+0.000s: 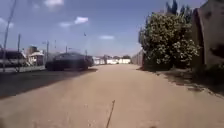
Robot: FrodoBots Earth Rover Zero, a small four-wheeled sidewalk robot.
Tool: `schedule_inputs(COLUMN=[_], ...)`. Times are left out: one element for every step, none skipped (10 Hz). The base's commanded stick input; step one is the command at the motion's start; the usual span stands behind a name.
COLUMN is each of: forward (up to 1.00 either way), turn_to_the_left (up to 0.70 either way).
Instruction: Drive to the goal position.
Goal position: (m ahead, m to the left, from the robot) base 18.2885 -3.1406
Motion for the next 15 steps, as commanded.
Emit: schedule_inputs(forward=[1.0,1.0,1.0,1.0,1.0,1.0,1.0,1.0,1.0,1.0,1.0,1.0,1.0,1.0,1.0], turn_to_the_left=[0.0,0.0,0.0,0.0,0.0,0.0,0.0,0.0,0.0,0.0,0.0,0.0,0.0,0.0,0.0])
